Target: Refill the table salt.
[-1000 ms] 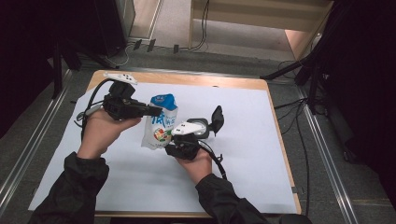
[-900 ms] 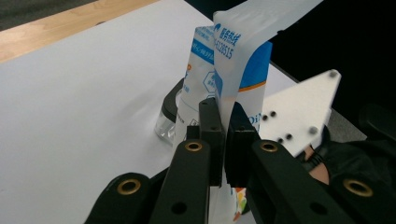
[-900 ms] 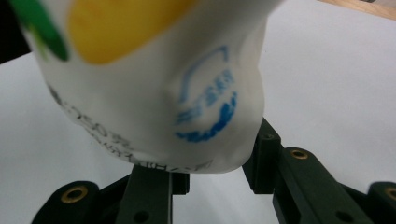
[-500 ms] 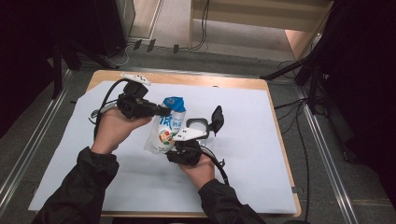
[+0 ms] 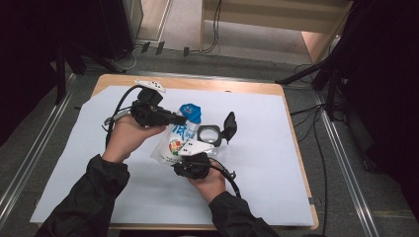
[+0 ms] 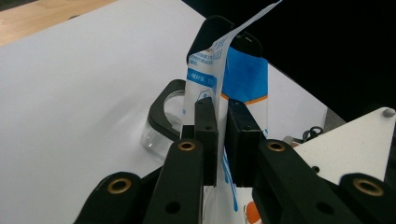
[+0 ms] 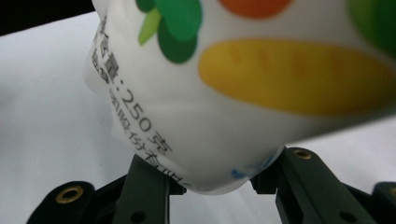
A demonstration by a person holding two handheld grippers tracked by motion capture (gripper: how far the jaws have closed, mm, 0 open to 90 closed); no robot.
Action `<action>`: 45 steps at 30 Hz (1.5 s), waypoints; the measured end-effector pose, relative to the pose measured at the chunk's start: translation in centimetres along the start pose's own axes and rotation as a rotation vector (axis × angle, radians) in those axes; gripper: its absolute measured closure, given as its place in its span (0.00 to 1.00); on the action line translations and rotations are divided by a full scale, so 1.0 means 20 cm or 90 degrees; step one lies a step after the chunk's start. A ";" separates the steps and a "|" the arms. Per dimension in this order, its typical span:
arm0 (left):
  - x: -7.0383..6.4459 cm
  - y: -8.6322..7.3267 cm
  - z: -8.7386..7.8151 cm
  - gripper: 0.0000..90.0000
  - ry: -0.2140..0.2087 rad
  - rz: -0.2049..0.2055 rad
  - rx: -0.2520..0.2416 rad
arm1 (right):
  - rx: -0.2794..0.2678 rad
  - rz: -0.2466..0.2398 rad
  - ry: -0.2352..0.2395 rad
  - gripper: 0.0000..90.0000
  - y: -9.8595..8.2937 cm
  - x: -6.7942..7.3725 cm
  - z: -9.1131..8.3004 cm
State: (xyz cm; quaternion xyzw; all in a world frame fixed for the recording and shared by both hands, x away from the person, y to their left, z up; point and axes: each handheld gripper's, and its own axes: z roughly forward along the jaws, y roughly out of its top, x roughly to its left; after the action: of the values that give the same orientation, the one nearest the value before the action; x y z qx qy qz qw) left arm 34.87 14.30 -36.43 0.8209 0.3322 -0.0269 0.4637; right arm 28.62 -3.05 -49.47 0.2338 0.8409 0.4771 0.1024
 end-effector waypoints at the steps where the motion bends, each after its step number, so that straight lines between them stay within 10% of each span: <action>1: 0.00 0.00 0.01 0.96 0.000 0.005 0.003 | 0.002 0.000 0.001 0.74 0.00 0.00 0.00; 45: 0.02 0.03 0.25 0.99 0.031 0.025 0.046 | 0.003 0.062 -0.022 0.69 -0.10 -0.06 0.01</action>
State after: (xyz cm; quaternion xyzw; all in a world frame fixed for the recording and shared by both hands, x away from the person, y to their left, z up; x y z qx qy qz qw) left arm 36.82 10.43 -38.93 0.8439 0.3264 -0.0100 0.4257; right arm 29.20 -4.36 -51.27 0.2828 0.8276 0.4758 0.0932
